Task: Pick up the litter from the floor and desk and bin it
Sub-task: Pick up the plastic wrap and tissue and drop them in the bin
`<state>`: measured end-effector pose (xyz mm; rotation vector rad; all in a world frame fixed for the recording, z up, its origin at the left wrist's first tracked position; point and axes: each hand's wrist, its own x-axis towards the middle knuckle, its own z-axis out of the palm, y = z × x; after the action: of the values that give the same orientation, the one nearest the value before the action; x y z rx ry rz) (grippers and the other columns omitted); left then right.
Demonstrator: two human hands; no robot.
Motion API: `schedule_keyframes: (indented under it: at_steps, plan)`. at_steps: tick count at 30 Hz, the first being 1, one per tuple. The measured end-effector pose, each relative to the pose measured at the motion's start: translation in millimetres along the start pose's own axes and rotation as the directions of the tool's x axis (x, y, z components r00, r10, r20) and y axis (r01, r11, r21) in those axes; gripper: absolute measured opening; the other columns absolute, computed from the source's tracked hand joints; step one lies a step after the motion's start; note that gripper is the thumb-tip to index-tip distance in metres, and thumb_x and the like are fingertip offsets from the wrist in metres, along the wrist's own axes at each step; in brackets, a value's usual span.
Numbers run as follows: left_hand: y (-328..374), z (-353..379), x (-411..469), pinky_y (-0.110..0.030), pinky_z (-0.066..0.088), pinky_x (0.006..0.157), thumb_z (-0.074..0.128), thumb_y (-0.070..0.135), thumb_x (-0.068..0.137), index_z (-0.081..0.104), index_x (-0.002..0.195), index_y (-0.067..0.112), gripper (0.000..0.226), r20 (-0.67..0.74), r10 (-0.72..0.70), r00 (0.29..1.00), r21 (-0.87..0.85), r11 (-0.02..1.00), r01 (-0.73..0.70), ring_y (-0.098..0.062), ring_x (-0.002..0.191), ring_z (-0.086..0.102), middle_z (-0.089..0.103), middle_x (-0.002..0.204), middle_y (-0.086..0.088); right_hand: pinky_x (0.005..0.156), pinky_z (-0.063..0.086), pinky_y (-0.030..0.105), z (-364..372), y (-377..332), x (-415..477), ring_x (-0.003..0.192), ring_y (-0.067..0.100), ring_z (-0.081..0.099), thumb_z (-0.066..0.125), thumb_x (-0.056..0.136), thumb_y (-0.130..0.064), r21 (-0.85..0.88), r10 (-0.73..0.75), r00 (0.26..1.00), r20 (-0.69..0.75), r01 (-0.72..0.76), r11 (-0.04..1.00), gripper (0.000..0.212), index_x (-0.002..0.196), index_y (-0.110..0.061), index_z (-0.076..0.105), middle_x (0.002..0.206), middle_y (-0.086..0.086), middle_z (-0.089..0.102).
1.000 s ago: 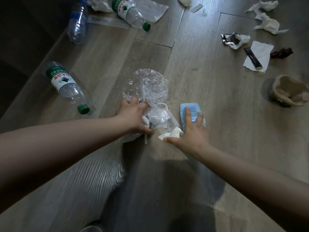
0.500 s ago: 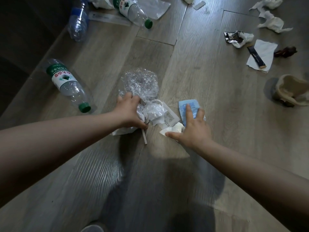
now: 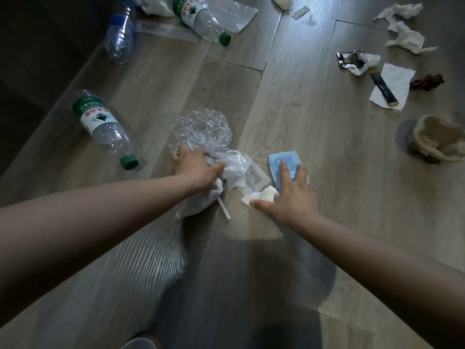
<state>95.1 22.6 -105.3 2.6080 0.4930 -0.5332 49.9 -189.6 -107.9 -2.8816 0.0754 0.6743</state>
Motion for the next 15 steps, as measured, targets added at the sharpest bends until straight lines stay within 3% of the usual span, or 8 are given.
schedule_keyframes:
  at_steps: [5,7,10,13,15]
  plan:
    - [-9,-1,2,-0.038,0.04,0.103,0.074,0.048,0.075,0.055,0.125,0.017,0.061,-0.024,0.029,0.999,0.001,1.0,-0.029,-0.033,0.127,0.04,0.033,0.138,-0.012,0.099,0.044,0.04,3,0,1,0.131,0.035,0.04,0.059,0.066,-0.08,0.051,0.007,1.0,-0.026,-0.006,0.999,0.12,0.154,-0.022,0.002,0.154,0.014,0.003]
    - [-10,-5,3,-0.031,0.047,0.086,0.079,0.042,0.072,0.06,0.112,0.015,0.052,-0.037,0.052,0.998,-0.034,0.998,-0.053,-0.025,0.107,0.055,0.043,0.13,-0.01,0.098,0.044,0.04,5,-1,1,0.128,0.032,0.043,0.064,0.067,-0.075,0.112,-0.006,0.999,-0.052,0.012,0.994,0.116,0.153,-0.021,0.008,0.151,0.012,0.009]
    - [-12,-11,5,-0.022,0.035,0.052,0.082,0.032,0.071,0.061,0.087,0.015,0.031,-0.046,0.081,0.996,-0.06,0.995,-0.083,-0.011,0.067,0.052,0.061,0.093,-0.004,0.095,0.046,0.038,7,-2,-1,0.123,0.028,0.046,0.068,0.072,-0.066,0.162,-0.027,0.996,-0.091,0.041,0.986,0.105,0.151,-0.02,0.017,0.145,0.008,0.016]
    - [-17,-10,7,-0.023,0.035,0.049,0.081,0.023,0.072,0.065,0.088,0.011,0.025,-0.021,0.055,0.998,-0.167,0.984,-0.057,-0.011,0.063,0.053,0.063,0.077,-0.002,0.087,0.05,0.038,6,0,-1,0.113,0.025,0.051,0.067,0.077,-0.058,0.197,-0.038,0.991,-0.131,0.064,0.978,0.086,0.144,-0.017,0.031,0.139,0.006,0.025]
    - [-21,-8,6,-0.023,0.039,0.053,0.08,0.015,0.072,0.067,0.086,0.012,0.02,-0.002,0.048,0.999,-0.249,0.967,-0.047,-0.014,0.067,0.058,0.064,0.075,-0.002,0.08,0.05,0.036,4,4,1,0.103,0.024,0.053,0.066,0.08,-0.05,0.219,-0.045,0.984,-0.174,0.083,0.972,0.064,0.129,-0.014,0.046,0.131,0.005,0.033]
